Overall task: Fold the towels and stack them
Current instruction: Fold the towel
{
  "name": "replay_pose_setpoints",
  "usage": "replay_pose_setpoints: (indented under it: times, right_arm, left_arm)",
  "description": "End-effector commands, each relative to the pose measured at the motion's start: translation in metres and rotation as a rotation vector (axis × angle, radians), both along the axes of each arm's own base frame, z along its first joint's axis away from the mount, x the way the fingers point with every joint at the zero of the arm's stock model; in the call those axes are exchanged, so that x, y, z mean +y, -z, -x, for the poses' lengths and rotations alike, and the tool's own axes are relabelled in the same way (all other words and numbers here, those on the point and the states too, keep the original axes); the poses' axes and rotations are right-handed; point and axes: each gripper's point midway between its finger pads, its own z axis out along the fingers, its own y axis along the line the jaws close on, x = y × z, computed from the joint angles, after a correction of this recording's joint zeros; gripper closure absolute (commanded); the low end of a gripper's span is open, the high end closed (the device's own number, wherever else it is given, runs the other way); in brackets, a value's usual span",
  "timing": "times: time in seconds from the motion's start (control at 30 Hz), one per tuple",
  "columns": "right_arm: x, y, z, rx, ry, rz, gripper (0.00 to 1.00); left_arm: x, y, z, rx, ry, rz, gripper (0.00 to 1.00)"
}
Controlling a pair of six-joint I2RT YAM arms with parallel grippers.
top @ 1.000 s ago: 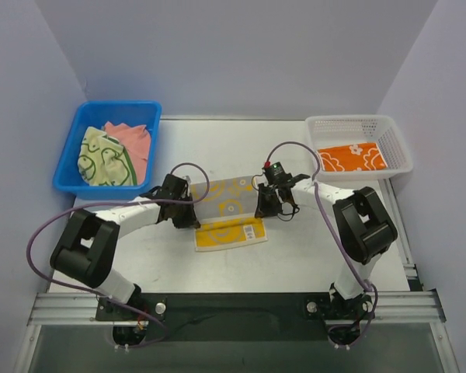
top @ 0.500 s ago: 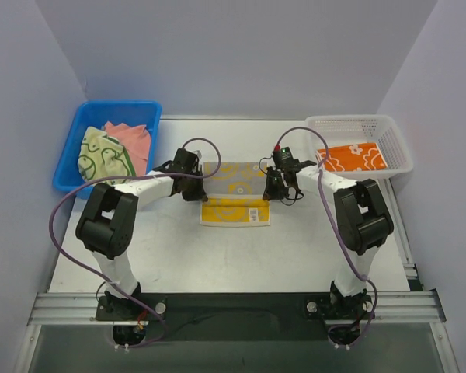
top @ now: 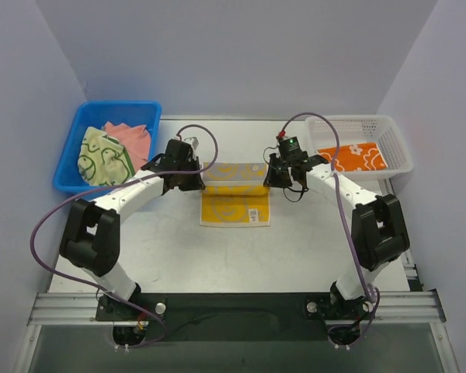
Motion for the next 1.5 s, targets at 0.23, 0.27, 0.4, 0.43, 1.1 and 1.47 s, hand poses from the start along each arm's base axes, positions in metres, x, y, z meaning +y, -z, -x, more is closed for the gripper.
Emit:
replay_pose_setpoints:
  times: [0.23,0.27,0.4,0.43,1.1,1.47]
  right_arm:
    - [-0.012,0.013,0.033,0.034,0.016,0.101,1.00]
    - [-0.011,0.016,0.037,0.040,0.013,0.109,1.00]
    - [-0.022,0.035,0.045,0.073,0.028,0.162,1.00]
    - [-0.025,0.039,0.047,0.079,0.030,0.177,1.00]
    - [-0.031,0.018,0.019,-0.034,0.013,0.234,1.00]
    - [-0.040,0.001,0.012,-0.081,0.009,0.261,1.00]
  left_arm:
    - [0.016,0.006,0.028,0.027,-0.028,-0.007,1.00]
    - [0.015,0.010,0.032,0.037,-0.026,-0.002,1.00]
    - [0.014,0.035,0.051,0.071,-0.023,-0.010,1.00]
    - [0.013,0.041,0.053,0.082,-0.027,-0.010,1.00]
    - [0.004,0.032,0.068,0.039,-0.016,-0.050,1.00]
    - [-0.009,0.004,0.072,-0.026,-0.008,-0.014,1.00]
